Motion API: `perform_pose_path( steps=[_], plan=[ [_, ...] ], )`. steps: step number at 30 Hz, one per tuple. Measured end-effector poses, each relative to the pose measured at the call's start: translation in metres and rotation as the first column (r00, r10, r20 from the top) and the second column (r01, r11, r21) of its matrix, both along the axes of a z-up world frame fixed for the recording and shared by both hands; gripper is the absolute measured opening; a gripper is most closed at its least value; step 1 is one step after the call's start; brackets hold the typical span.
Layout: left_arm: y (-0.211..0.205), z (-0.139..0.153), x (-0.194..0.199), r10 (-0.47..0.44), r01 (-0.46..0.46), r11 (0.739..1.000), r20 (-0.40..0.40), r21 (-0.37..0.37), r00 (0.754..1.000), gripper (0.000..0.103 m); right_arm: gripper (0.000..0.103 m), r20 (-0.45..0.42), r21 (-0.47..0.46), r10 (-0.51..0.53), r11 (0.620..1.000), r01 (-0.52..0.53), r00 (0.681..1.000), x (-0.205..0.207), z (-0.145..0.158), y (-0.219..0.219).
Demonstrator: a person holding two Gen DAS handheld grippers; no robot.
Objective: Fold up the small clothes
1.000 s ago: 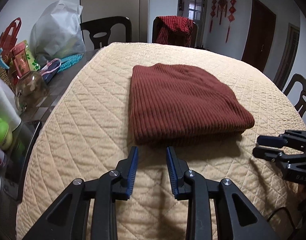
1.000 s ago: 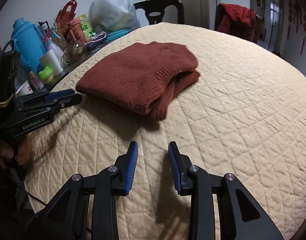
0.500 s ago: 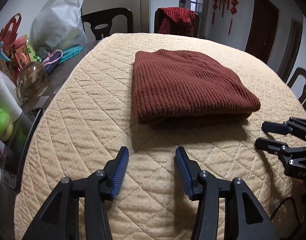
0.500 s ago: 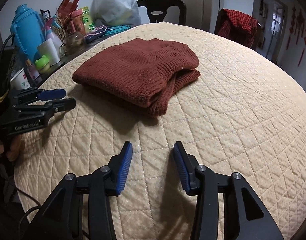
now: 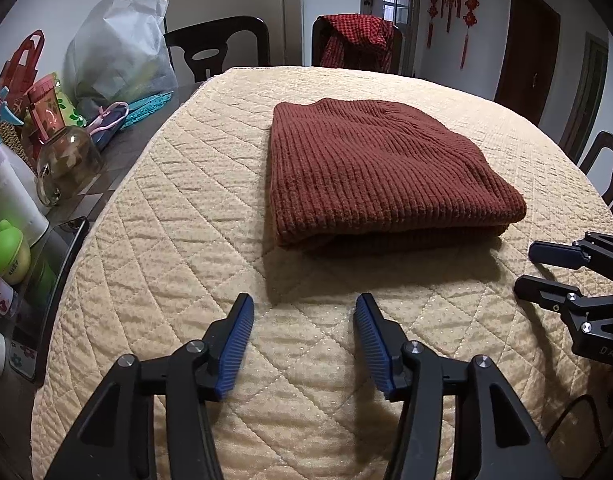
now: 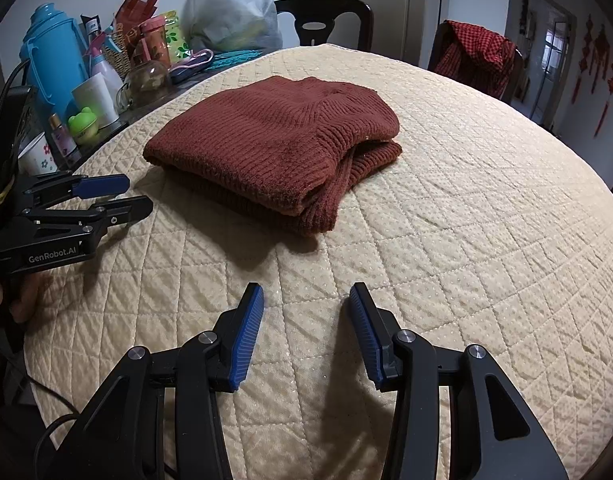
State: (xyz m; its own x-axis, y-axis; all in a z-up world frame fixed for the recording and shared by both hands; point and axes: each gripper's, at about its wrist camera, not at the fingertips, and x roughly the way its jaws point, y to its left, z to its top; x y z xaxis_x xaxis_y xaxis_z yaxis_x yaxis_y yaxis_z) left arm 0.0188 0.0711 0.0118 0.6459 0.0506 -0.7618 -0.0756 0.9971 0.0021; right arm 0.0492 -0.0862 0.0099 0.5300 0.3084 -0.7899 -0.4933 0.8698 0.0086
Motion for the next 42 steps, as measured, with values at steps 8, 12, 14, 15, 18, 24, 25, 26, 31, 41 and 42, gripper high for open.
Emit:
perform_pose_path(
  steps=[8, 12, 14, 15, 18, 24, 25, 26, 31, 41, 42],
  plan=[
    [0.0045, -0.0015, 0.0015, 0.045, -0.045, 0.999, -0.013, 0.005, 0.999, 0.073, 0.046, 0.000, 0.000, -0.001, 1.000, 0.001, 1.000, -0.0002, 0.0004, 0.0001],
    [0.0045, -0.0015, 0.0013, 0.044, -0.044, 0.999, -0.012, 0.007, 0.999, 0.073, 0.046, 0.000, 0.000, -0.001, 1.000, 0.001, 1.000, -0.0001, 0.0004, 0.0000],
    [0.0046, -0.0017, 0.0012, 0.044, -0.044, 0.999, -0.012, 0.003, 0.999, 0.073, 0.046, -0.001, 0.001, -0.001, 1.000, 0.001, 1.000, 0.0000, 0.0006, 0.0000],
    [0.0035, -0.0020, 0.0009, 0.044, -0.044, 0.999, -0.012, 0.003, 0.999, 0.073, 0.046, -0.001, 0.001, -0.001, 1.000, 0.001, 1.000, 0.0000, 0.0005, 0.0000],
    [0.0047, -0.0020, 0.0011, 0.044, -0.044, 0.999, -0.012, 0.002, 0.999, 0.073, 0.046, 0.000, 0.000, -0.001, 1.000, 0.001, 1.000, -0.0001, 0.0003, -0.0001],
    [0.0044, -0.0018, 0.0010, 0.045, -0.045, 0.999, -0.012, 0.003, 0.999, 0.073, 0.046, -0.001, 0.001, -0.001, 1.000, 0.001, 1.000, -0.0001, 0.0001, -0.0002],
    [0.0043, -0.0017, 0.0010, 0.045, -0.045, 0.999, -0.012, 0.003, 0.999, 0.073, 0.046, -0.001, 0.001, -0.001, 1.000, 0.001, 1.000, -0.0001, 0.0002, -0.0001],
    [0.0043, -0.0017, 0.0010, 0.045, -0.044, 0.999, -0.012, 0.003, 0.999, 0.073, 0.046, -0.001, 0.001, -0.001, 1.000, 0.001, 1.000, -0.0002, 0.0002, -0.0002],
    [0.0042, -0.0020, 0.0007, 0.045, -0.045, 0.999, -0.012, 0.003, 0.999, 0.073, 0.046, -0.001, 0.001, -0.001, 1.000, 0.001, 1.000, 0.0000, 0.0001, -0.0004],
    [0.0042, -0.0022, 0.0006, 0.045, -0.045, 0.999, -0.012, 0.003, 0.999, 0.073, 0.046, -0.001, 0.001, -0.001, 1.000, 0.001, 1.000, 0.0000, 0.0002, -0.0003],
    [0.0043, -0.0023, 0.0006, 0.045, -0.045, 0.999, -0.012, 0.003, 0.999, 0.073, 0.046, -0.001, 0.001, -0.001, 1.000, 0.001, 1.000, 0.0000, 0.0002, -0.0004]
  ],
)
